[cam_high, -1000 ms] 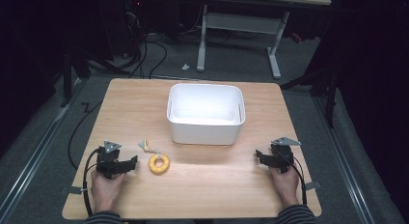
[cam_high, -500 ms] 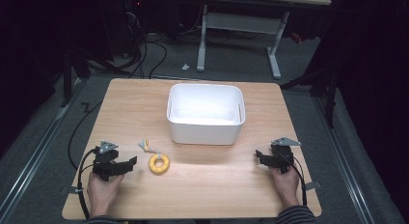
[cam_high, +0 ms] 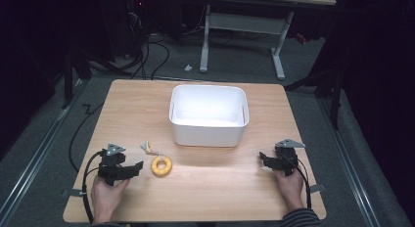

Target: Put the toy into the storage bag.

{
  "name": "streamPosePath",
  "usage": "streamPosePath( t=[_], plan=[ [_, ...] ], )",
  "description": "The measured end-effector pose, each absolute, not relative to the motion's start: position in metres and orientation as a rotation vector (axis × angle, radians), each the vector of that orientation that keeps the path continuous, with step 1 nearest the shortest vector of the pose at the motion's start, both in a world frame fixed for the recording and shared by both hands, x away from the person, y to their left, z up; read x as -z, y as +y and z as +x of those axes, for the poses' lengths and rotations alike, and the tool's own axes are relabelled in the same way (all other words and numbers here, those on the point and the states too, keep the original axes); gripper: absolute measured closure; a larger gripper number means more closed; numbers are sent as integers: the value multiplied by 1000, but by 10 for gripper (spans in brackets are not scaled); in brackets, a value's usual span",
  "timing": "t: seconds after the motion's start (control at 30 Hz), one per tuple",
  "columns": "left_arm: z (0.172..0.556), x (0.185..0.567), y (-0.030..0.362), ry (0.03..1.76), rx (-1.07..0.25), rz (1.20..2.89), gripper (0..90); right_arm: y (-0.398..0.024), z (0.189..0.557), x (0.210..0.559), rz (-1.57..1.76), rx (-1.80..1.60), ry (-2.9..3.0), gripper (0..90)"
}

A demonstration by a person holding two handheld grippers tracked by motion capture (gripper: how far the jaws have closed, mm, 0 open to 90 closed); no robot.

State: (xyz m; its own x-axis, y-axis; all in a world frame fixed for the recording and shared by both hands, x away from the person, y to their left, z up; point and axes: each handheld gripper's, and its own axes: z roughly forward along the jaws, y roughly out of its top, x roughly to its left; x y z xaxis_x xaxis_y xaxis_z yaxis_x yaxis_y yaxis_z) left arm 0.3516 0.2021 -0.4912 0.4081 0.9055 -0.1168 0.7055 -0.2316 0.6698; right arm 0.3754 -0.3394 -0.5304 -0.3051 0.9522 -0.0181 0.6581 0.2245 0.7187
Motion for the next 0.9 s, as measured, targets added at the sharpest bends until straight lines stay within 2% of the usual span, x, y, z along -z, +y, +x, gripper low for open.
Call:
streamPosePath(
  t=[0.2,0.9],
  plan=[
    [353,489,185,1312,-445,2079,280,-339,375,530,1480,-852,2044,277],
    [369,492,143,1229,-359,2197,387,-339,375,530,1477,-852,2047,276]
  ],
)
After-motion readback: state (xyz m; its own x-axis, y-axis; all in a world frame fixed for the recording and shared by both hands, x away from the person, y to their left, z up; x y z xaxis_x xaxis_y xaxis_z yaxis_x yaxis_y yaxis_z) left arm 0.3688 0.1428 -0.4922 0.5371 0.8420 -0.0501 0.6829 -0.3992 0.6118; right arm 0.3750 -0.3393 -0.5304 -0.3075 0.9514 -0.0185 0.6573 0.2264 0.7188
